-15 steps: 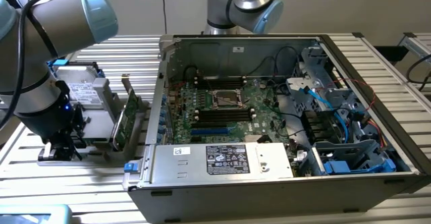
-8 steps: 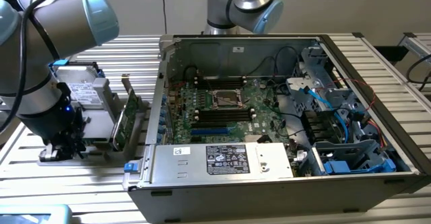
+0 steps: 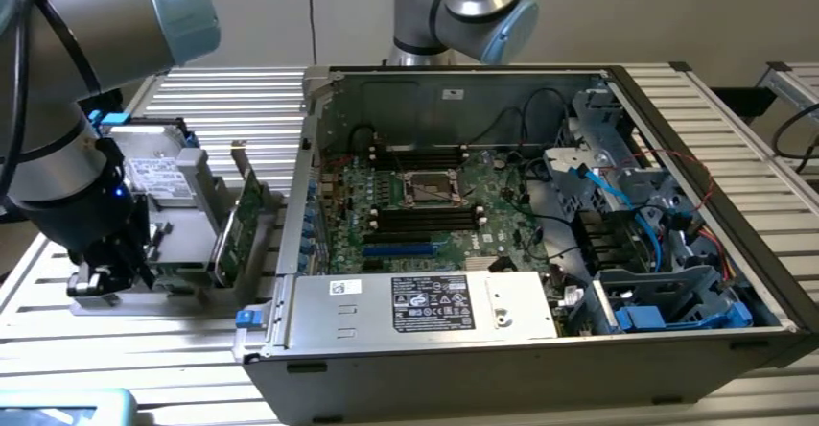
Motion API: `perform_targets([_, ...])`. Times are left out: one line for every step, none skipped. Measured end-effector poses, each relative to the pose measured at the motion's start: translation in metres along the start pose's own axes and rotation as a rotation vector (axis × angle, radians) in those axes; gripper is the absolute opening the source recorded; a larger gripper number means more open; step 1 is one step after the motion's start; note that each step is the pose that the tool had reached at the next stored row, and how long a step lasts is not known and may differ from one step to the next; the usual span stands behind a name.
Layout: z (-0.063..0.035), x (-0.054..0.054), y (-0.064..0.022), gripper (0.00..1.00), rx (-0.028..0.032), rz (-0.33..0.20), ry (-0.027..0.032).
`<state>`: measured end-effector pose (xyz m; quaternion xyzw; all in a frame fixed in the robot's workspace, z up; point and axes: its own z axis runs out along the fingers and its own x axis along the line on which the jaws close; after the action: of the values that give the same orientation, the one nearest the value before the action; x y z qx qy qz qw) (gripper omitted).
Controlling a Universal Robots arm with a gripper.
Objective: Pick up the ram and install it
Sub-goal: 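Pick up the ram and move it above insertion slot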
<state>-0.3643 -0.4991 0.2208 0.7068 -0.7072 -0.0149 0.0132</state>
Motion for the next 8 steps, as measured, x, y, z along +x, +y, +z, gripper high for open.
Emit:
perform_targets([-0.0044, 0.0, 0.0002, 0.13, -0.0001, 0.0, 0.0001])
perform_targets([-0.0089, 0.0, 0.0004, 0.13, 0.0, 0.0, 0.0001])
perform_targets([-0.0135, 0.0, 0.0006, 0.13, 0.0, 0.0, 0.0])
perform_targets([-0.0181, 0.0, 0.0008, 0.13, -0.0001, 0.0, 0.0])
perform_targets([-0.0225, 0.0, 0.0009, 0.13, 0.0, 0.0, 0.0])
perform_targets([-0.0271, 0.0, 0.0011, 0.13, 0.0, 0.0, 0.0])
perform_targets([-0.0317, 0.0, 0.0013, 0.13, 0.0, 0.0, 0.0])
perform_targets([-0.0362, 0.0, 0.0015, 0.13, 0.0, 0.0, 0.0])
